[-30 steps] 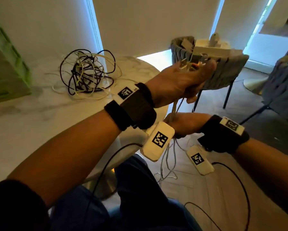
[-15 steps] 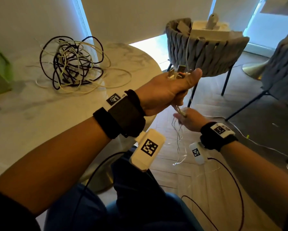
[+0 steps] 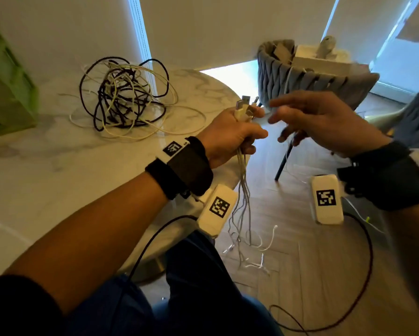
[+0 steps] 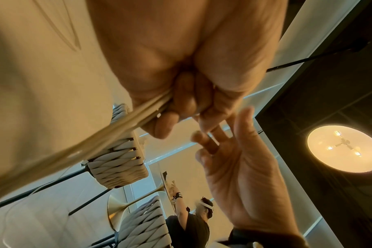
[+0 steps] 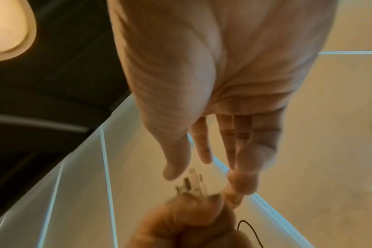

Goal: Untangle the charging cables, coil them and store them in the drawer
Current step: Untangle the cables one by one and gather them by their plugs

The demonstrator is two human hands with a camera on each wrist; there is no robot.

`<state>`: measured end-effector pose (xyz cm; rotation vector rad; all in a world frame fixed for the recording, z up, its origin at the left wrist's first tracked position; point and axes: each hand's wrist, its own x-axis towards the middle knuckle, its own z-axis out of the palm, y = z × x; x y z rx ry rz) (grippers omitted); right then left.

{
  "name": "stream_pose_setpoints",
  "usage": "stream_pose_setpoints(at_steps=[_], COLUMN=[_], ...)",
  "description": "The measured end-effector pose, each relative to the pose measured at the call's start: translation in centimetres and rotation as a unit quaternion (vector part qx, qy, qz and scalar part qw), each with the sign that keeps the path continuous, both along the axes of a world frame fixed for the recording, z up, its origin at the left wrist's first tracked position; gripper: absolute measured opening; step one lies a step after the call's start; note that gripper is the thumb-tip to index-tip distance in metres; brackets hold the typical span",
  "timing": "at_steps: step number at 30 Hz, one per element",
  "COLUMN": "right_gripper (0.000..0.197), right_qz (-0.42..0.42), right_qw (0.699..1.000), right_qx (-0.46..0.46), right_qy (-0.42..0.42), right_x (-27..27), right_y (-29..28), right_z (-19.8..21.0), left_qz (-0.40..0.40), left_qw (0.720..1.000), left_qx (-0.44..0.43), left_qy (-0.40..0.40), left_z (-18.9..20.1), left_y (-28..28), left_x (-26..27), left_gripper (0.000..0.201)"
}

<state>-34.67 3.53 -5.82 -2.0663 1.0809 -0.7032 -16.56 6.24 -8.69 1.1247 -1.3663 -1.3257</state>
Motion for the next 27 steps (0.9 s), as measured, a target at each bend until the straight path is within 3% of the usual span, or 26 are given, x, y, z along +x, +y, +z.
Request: stream_pose_setpoints(at_steps=[3, 5, 7, 10, 13, 17, 23, 27], right_gripper=[0.066, 0.073, 0.070, 0.051, 0.029, 0.014, 0.018, 0.030], right_qz=[0.043, 0.053, 0.079, 0.121, 0.114, 0.084, 0.048, 0.003], right_qw=[0.995, 0.991, 0.991, 0.986, 0.974, 0.965, 0.968, 0.974], right_qx=[-0.075, -0.110, -0.100, -0.077, -0.148, -0.198, -0.195, -0.222], right_qy=[0.052, 0.059, 0.038, 0.081, 0.126, 0.148, 0.149, 0.053], right_x=[2.4, 3.4, 4.3, 5.9, 8.0, 9.3, 10.0, 10.7], right_y=[0.7, 0.4, 0.3, 0.3, 0.3, 0.5, 0.0, 0.0], right_z=[1.3, 1.8, 2.6, 4.1, 4.5, 4.6, 5.0, 4.4], left_qz=[-0.003, -0.007, -0.018, -0.032, -0.029, -0.014, 0.014, 0.049], left_qw=[1.000, 0.999, 0.999, 0.999, 0.999, 0.999, 0.999, 0.999], left_qx=[-0.004, -0.005, -0.008, -0.019, -0.010, -0.023, -0.024, -0.002], left_qy=[0.023, 0.035, 0.031, 0.013, 0.040, 0.035, -0.029, 0.005], left_z=[0.2, 0.4, 0.6, 0.8, 0.7, 0.7, 1.5, 1.9], left_y=[0.3, 0.4, 0.7, 1.1, 0.9, 0.8, 0.8, 0.5], left_x=[0.7, 1.4, 2.0, 2.4, 3.1, 4.2, 4.6, 5.0], left_gripper=[0.019, 0.019, 0.023, 0.027, 0.030, 0.031, 0.013, 0.026])
